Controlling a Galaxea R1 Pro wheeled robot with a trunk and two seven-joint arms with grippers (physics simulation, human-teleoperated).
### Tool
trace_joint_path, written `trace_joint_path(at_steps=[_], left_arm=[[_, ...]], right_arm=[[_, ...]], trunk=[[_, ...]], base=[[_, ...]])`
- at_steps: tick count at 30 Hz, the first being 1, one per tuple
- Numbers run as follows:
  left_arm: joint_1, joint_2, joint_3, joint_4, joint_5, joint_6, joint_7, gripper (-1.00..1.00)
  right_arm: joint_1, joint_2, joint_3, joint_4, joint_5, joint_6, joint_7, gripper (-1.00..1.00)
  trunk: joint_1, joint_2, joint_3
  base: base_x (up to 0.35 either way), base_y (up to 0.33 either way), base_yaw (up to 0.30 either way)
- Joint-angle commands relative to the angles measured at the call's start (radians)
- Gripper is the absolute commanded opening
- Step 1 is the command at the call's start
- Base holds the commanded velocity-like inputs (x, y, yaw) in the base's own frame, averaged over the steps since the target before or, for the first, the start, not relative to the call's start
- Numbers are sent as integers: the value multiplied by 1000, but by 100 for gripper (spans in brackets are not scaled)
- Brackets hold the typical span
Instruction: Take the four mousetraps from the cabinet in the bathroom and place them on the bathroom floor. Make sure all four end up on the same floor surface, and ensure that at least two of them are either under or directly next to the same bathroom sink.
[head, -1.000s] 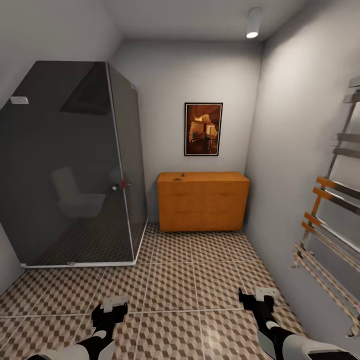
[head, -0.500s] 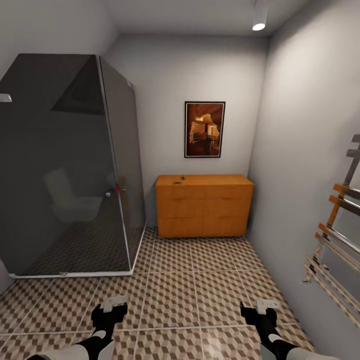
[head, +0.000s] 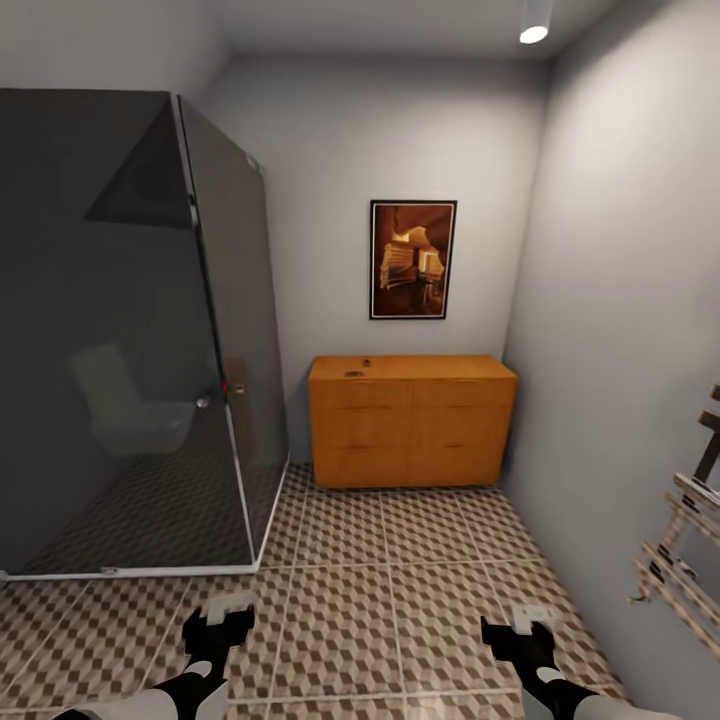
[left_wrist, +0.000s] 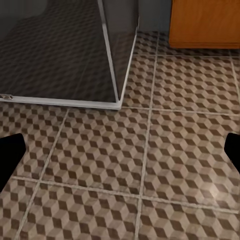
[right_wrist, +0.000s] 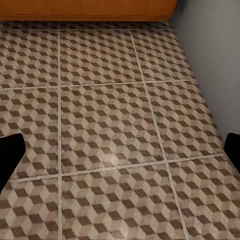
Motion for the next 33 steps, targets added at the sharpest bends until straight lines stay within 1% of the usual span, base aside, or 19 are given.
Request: trace_joint_path(at_steps=[1, 14, 28, 33], left_arm=[[-1, 0, -8, 4, 5, -5, 2, 100], [-1, -4, -11, 4, 5, -1, 3, 100], [-1, -3, -11, 4, 4, -1, 4, 100], [-1, -2, -10, 4, 4, -1, 4, 100]], right_arm=[[-1, 0, 7, 4, -7, -7, 0, 100], [-1, 0, 7, 5, -9, -5, 0, 100], [-1, 2, 7, 5, -9, -5, 0, 100], [-1, 2, 7, 5, -10, -5, 0, 100]], trunk=[[1, -1, 0], [1, -1, 0], [1, -1, 0], [1, -1, 0]], base=[[330, 0, 0], [329, -13, 0], [282, -195, 0], [302, -82, 0]])
